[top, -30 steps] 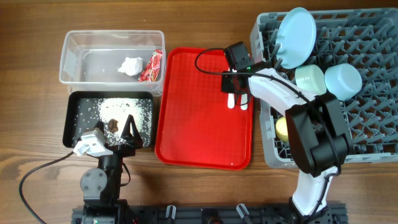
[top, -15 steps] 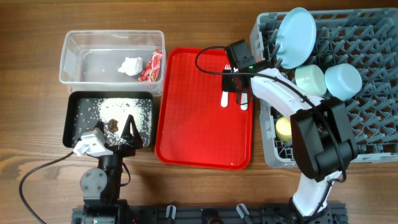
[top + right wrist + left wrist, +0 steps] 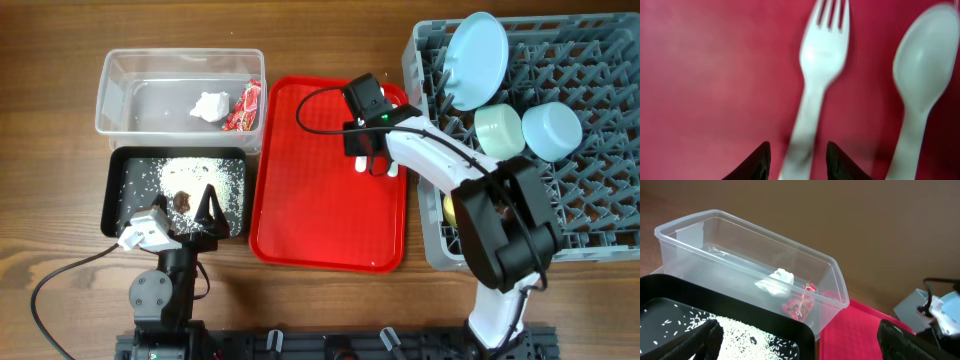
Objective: Sort waste into correct bins and load items into the dishwasher rack
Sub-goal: 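Carry the fork to the rack and drop it in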
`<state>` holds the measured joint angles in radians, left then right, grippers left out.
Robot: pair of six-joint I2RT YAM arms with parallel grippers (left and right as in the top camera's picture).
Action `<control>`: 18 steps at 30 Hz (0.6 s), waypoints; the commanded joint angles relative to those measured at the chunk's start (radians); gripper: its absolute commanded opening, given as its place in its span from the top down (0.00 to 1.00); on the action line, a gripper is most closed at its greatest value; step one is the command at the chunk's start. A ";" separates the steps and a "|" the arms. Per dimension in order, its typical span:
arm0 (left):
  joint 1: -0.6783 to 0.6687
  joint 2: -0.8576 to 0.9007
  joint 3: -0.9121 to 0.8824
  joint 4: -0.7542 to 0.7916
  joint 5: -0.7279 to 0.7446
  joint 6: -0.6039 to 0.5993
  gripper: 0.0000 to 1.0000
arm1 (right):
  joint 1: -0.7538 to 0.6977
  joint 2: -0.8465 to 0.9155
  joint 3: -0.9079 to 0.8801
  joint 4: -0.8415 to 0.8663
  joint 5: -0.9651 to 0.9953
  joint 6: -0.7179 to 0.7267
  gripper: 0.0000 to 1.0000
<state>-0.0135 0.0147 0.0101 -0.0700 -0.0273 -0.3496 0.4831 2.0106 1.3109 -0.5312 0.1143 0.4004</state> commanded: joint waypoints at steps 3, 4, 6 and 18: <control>0.006 -0.008 -0.005 0.000 0.009 -0.002 0.00 | 0.009 0.076 0.001 -0.055 0.018 0.053 0.74; 0.006 -0.008 -0.005 0.000 0.009 -0.002 0.00 | 0.012 0.079 0.001 -0.057 0.018 0.037 0.76; 0.006 -0.008 -0.005 0.000 0.009 -0.002 0.00 | 0.015 0.082 0.000 -0.068 0.029 0.037 0.80; 0.006 -0.008 -0.005 0.000 0.009 -0.002 0.00 | 0.015 -0.080 0.001 -0.077 0.058 0.018 0.94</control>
<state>-0.0135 0.0147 0.0101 -0.0700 -0.0273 -0.3496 0.4904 2.0140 1.3193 -0.6064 0.1505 0.4286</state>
